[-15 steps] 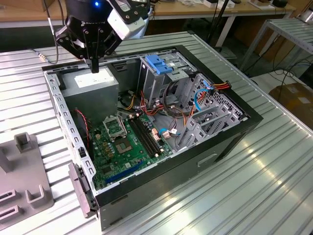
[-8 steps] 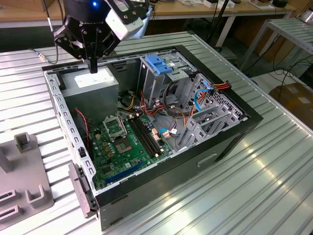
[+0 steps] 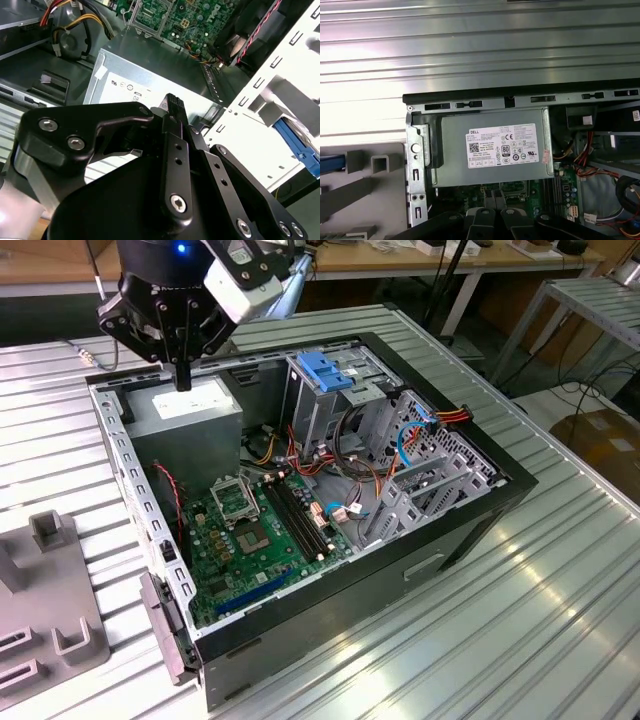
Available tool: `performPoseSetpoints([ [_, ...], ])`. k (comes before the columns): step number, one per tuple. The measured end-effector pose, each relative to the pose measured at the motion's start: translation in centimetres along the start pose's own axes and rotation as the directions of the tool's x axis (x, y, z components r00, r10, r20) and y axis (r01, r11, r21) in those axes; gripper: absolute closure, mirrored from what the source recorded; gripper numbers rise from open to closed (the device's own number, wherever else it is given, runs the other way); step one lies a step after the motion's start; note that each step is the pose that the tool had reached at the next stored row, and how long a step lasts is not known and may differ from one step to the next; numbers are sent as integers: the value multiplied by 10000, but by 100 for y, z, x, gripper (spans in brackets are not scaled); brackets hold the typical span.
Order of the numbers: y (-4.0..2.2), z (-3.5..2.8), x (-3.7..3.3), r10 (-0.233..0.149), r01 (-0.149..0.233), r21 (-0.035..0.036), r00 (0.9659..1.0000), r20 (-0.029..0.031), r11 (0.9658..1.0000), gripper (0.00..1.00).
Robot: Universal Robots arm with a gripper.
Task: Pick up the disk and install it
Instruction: 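Reach for the disk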
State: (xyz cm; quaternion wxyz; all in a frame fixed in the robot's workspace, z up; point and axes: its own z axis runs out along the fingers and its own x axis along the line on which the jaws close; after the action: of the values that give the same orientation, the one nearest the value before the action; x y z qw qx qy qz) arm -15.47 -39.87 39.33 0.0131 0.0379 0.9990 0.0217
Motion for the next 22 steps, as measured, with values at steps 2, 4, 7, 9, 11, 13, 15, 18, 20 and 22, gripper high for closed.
performPoseSetpoints([
  [2,-2,-1,25,0,0,0,10000,0,10000,90],
  [4,-4,-1,51,-1,1,-1,10000,0,10000,90],
  [7,-7,-2,93,-1,1,-1,10000,0,10000,90],
  [9,-8,-3,104,-1,1,0,10000,-1,10000,90],
  [11,-8,-3,114,0,0,0,10000,0,10000,90],
  [13,-9,-3,122,-1,1,0,10000,0,10000,90],
  [15,-10,-3,131,0,0,-1,10000,1,10000,90],
  [18,-10,-4,140,0,0,0,10000,0,10000,90],
  [20,-11,-4,147,0,0,0,10000,0,10000,90],
  [22,-12,-4,153,-1,1,0,10000,0,10000,90],
])
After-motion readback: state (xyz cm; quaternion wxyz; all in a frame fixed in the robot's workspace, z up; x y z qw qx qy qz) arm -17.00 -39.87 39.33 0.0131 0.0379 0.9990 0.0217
